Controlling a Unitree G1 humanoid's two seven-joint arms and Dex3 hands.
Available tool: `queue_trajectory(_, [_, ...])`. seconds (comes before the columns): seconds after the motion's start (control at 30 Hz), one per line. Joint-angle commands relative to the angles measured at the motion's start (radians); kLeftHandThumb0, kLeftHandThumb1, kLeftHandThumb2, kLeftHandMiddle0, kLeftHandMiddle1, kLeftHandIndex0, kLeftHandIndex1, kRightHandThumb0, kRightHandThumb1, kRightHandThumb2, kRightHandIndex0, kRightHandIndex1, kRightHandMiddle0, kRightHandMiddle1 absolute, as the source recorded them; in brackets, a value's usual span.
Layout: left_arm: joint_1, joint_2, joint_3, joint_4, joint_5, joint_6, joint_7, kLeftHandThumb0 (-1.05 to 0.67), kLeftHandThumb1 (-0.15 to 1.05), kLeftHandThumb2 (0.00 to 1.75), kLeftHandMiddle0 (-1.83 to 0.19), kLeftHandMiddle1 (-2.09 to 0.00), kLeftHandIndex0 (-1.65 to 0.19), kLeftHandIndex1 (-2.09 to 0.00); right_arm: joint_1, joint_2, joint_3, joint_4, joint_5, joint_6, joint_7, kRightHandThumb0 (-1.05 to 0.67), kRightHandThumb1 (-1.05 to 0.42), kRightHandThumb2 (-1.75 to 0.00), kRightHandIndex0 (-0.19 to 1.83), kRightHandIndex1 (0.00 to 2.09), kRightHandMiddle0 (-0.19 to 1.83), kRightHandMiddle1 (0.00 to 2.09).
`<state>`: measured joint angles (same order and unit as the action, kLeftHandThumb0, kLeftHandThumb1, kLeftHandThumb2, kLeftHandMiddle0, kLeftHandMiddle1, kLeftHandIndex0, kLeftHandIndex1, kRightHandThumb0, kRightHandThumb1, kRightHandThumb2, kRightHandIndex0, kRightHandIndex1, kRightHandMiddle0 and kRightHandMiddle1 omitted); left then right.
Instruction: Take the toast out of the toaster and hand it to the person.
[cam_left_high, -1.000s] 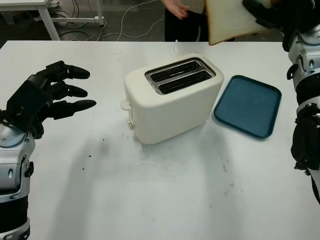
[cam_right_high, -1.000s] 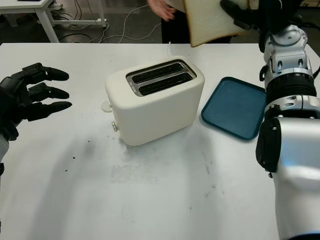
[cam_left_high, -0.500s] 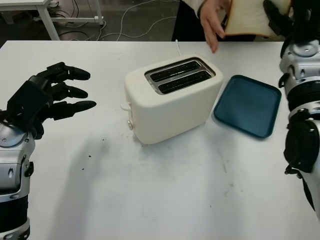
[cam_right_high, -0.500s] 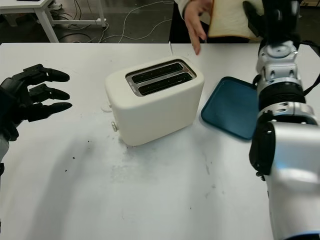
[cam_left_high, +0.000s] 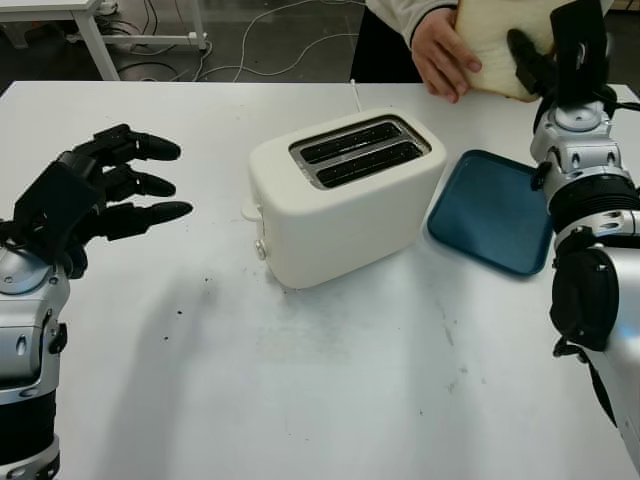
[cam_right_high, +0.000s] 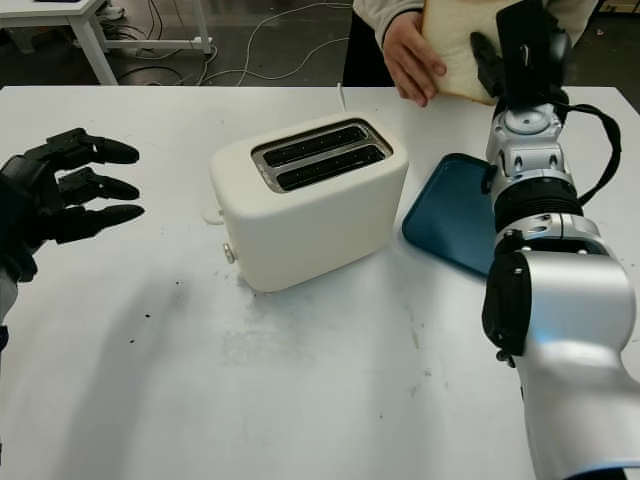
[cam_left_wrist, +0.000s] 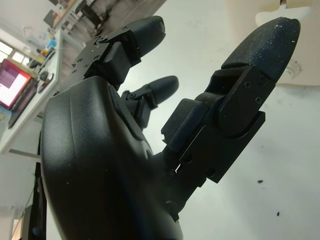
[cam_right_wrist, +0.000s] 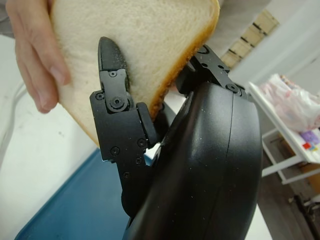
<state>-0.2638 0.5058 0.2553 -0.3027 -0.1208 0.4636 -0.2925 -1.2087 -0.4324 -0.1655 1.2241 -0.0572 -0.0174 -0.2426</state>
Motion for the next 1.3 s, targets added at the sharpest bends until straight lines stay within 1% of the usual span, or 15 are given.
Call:
queue_trajectory(0.0, [0.003, 0.004, 0.006, -0.001, -0.007, 0.001, -0.002, -0.96, 0.57, 0.0, -0.43, -1.11, -0.41, -0.97, 0.036, 0.006, -0.003, -0.006, 0.008, -0.012, 0.026, -0.29, -0.92, -0.19, 0.95, 1.75, 0.48, 1.75])
queue_trajectory(0.1, [0.006, 0.006, 0.004, -0.002, -0.004, -0.006, -0.004, -0.95, 0.57, 0.0, -0.43, -1.11, -0.41, -0.97, 0.05, 0.01, 0.0, -0.018, 0.015, 0.019, 0.05, -0.3, -0.92, -0.24, 0.98, 1.75, 0.6, 1.75])
queue_trajectory(0.17, [0.008, 0.006, 0.001, -0.006, 0.001, -0.004, 0.0, -0.95, 0.57, 0.0, -0.44, -1.11, -0.41, -0.97, 0.059, 0.014, -0.002, -0.027, 0.019, 0.036, 0.054, -0.34, -0.92, -0.21, 0.98, 1.75, 0.49, 1.53])
queue_trajectory(0.27, [0.009, 0.005, 0.0, -0.009, 0.004, -0.002, 0.003, -0.97, 0.57, 0.0, -0.45, -1.11, -0.42, -0.98, 0.101, 0.011, 0.017, -0.047, 0.006, -0.017, 0.106, -0.3, -0.92, -0.25, 0.93, 1.75, 0.55, 1.71])
queue_trajectory(0.53, [0.008, 0.003, 0.004, -0.003, -0.002, -0.004, 0.0, -0.96, 0.57, 0.0, -0.44, -1.11, -0.42, -0.97, 0.13, -0.004, 0.057, -0.062, -0.013, -0.028, 0.22, -0.37, -0.92, -0.3, 0.95, 1.75, 0.63, 1.75])
queue_trajectory(0.57, [0.008, 0.002, 0.004, -0.004, -0.003, -0.001, 0.0, -0.96, 0.57, 0.0, -0.44, -1.11, -0.42, -0.97, 0.13, -0.009, 0.066, -0.062, -0.019, -0.028, 0.241, -0.39, -0.92, -0.29, 0.95, 1.75, 0.68, 1.71])
queue_trajectory(0.63, [0.007, 0.003, 0.003, -0.004, -0.002, 0.002, 0.0, -0.96, 0.56, 0.0, -0.44, -1.12, -0.42, -0.97, 0.136, -0.015, 0.08, -0.064, -0.028, -0.047, 0.265, -0.49, -0.92, -0.25, 0.91, 1.7, 0.81, 1.45])
queue_trajectory(0.67, [0.007, 0.006, 0.001, -0.004, 0.001, -0.001, -0.001, -0.97, 0.57, 0.0, -0.44, -1.12, -0.42, -0.97, 0.14, -0.017, 0.085, -0.066, -0.032, -0.059, 0.274, -0.54, -0.92, -0.22, 0.89, 1.57, 0.84, 1.27])
queue_trajectory(0.77, [0.006, 0.002, 0.002, -0.007, -0.003, 0.011, 0.003, -0.97, 0.56, 0.0, -0.43, -1.12, -0.42, -0.97, 0.141, -0.017, 0.079, -0.069, -0.022, -0.068, 0.311, -0.61, -0.92, -0.13, 0.81, 0.95, 0.87, 0.5])
queue_trajectory(0.8, [0.006, 0.0, 0.003, -0.006, -0.004, 0.009, 0.003, -0.97, 0.56, 0.0, -0.43, -1.12, -0.42, -0.97, 0.141, -0.018, 0.069, -0.068, -0.008, -0.068, 0.341, -0.63, -0.92, -0.1, 0.68, 0.77, 0.82, 0.32])
queue_trajectory(0.9, [0.007, -0.002, 0.002, -0.005, -0.004, 0.007, 0.004, -0.98, 0.56, 0.0, -0.43, -1.12, -0.42, -0.98, 0.141, -0.029, 0.066, -0.071, -0.002, -0.069, 0.406, -0.73, -0.92, -0.04, 0.34, 0.47, 0.55, 0.06])
queue_trajectory(1.0, [0.008, -0.003, 0.003, -0.004, -0.006, 0.002, 0.003, -0.97, 0.56, 0.0, -0.43, -1.13, -0.42, -0.98, 0.144, -0.04, 0.063, -0.073, -0.004, -0.074, 0.449, -0.83, -0.9, -0.01, 0.09, 0.32, 0.25, 0.01])
queue_trajectory(1.07, [0.008, -0.004, 0.003, -0.004, -0.006, 0.002, 0.004, -0.97, 0.56, 0.0, -0.43, -1.14, -0.42, -0.98, 0.149, -0.05, 0.07, -0.074, -0.012, -0.092, 0.472, -0.84, -0.91, -0.01, 0.02, 0.24, 0.13, 0.0])
queue_trajectory(1.1, [0.008, -0.004, 0.002, -0.003, -0.004, 0.0, 0.005, -0.97, 0.56, 0.0, -0.43, -1.14, -0.42, -0.99, 0.15, -0.058, 0.076, -0.073, -0.02, -0.099, 0.482, -0.87, -0.92, -0.01, 0.01, 0.1, 0.05, 0.0])
queue_trajectory(1.27, [0.009, -0.002, 0.001, 0.002, -0.002, -0.005, 0.003, -0.98, 0.57, 0.0, -0.43, -1.14, -0.42, -0.99, 0.172, -0.095, 0.096, -0.068, -0.046, -0.131, 0.483, -1.04, -0.92, -0.04, 0.0, 0.0, 0.0, 0.0])
